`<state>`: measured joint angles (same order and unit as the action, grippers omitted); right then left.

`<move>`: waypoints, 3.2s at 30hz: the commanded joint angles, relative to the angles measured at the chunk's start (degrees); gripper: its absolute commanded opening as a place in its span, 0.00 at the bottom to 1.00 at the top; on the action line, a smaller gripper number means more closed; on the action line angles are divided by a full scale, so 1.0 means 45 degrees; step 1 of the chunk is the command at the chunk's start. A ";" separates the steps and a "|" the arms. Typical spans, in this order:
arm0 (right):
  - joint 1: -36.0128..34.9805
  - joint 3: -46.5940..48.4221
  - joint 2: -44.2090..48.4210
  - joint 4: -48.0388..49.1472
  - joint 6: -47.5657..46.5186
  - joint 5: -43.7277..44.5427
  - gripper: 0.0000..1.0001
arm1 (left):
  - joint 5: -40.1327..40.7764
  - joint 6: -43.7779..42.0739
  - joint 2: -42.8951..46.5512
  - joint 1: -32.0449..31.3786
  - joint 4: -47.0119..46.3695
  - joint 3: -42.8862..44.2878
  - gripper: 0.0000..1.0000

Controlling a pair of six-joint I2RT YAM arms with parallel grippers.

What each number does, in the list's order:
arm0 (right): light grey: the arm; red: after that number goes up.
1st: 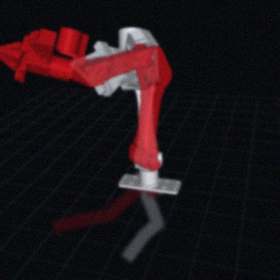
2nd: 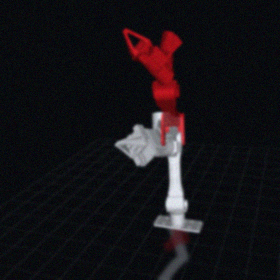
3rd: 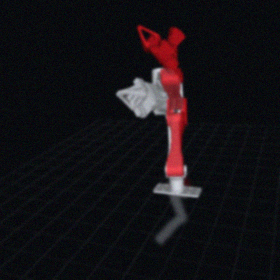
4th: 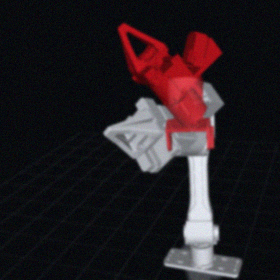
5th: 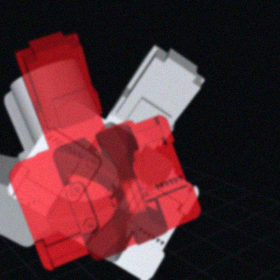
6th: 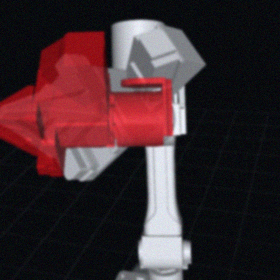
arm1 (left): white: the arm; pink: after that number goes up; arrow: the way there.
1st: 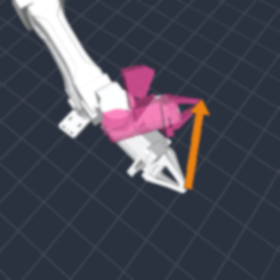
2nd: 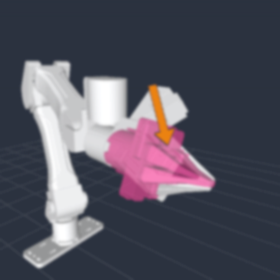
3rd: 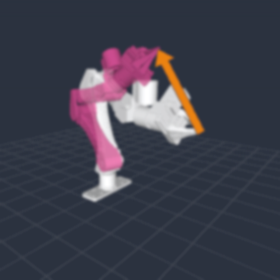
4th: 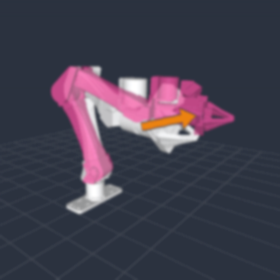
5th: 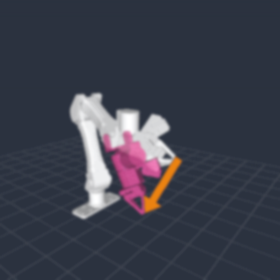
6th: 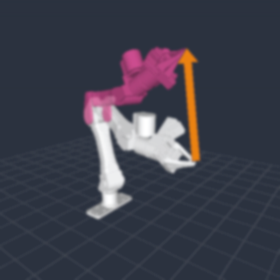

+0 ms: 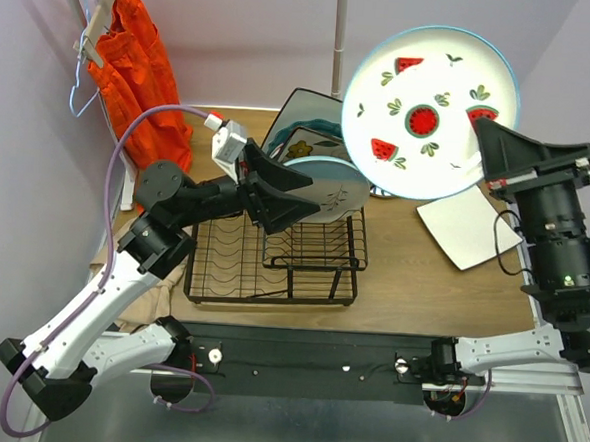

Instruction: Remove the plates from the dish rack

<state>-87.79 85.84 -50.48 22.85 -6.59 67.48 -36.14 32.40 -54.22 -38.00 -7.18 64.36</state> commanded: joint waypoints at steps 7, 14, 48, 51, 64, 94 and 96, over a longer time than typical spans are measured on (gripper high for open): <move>-0.0081 0.5472 -0.4854 0.1563 -0.3222 -0.2163 0.01 | 0.2851 -0.0989 0.1070 0.0045 0.1555 0.1066 0.74; 0.0191 0.6568 -0.6613 0.1524 -0.3126 -0.2770 0.01 | 0.6598 -0.0990 0.1695 0.0085 0.2686 0.2591 0.70; 1.8097 0.6630 -0.8354 -0.3340 1.5778 -1.4918 0.01 | 1.0024 -0.0540 0.4450 0.0085 0.5795 0.1519 0.70; 2.0226 0.5244 -0.7963 -0.3281 1.6892 -1.6068 0.01 | 0.9848 -0.0540 0.4431 0.0085 0.5736 0.1441 0.70; 2.1598 -0.3291 -0.6849 -0.1702 1.5197 -1.7906 0.01 | 0.9496 -0.1477 0.3786 0.0104 0.4878 -0.0257 0.70; 2.1560 -0.4214 -1.3839 0.2831 1.3280 -2.1460 0.01 | 0.8656 -0.1380 0.5134 0.0085 0.3861 -0.1782 0.70; 2.1540 -0.4037 -1.4249 0.2929 1.3300 -2.1481 0.01 | 0.8656 -0.1497 0.5036 0.0104 0.3881 -0.1743 0.70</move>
<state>9.34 63.42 -112.12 25.65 49.74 -24.95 3.20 26.20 -31.44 -37.87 11.57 56.75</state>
